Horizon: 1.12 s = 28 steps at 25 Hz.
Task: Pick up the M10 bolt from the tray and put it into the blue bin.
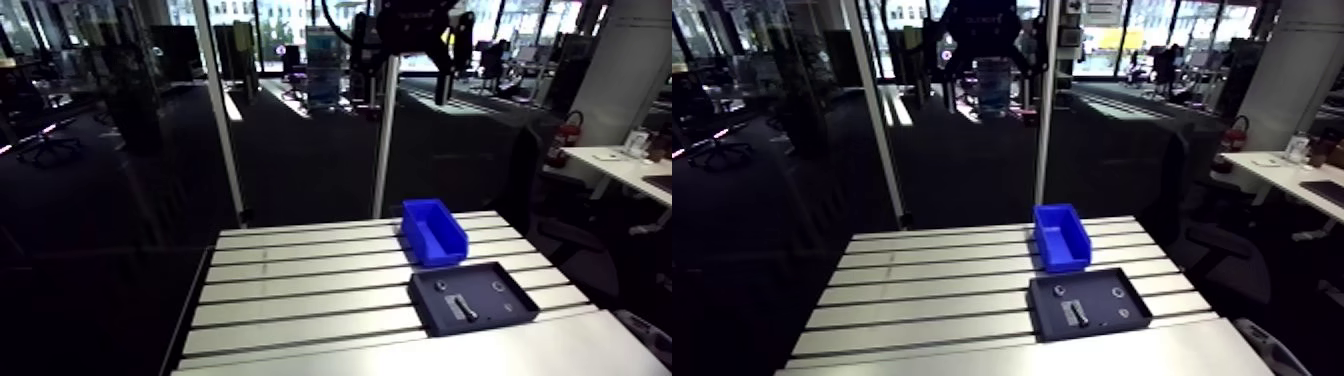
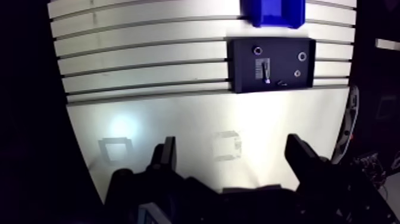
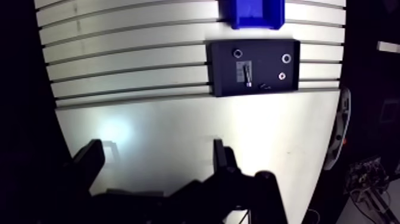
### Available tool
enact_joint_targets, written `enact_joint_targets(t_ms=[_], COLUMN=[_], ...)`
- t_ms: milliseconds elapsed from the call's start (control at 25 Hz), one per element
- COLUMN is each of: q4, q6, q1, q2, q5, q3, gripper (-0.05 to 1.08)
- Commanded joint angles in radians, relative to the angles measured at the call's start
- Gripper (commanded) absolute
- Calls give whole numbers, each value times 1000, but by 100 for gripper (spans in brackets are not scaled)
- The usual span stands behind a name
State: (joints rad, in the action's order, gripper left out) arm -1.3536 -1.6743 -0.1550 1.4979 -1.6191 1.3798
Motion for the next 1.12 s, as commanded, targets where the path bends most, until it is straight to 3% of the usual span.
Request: enact_joint_targets(t_ms=[40, 480, 800, 1120], q4=[18, 18, 6, -66], q6=[-3, -5, -28, -232], q1=[-8, -9, -17, -94], q2=[9, 9, -2, -3], q5=[0, -2, -15, -9], q3=[-45, -45, -26, 34], gripper=[2, 2, 2, 2])
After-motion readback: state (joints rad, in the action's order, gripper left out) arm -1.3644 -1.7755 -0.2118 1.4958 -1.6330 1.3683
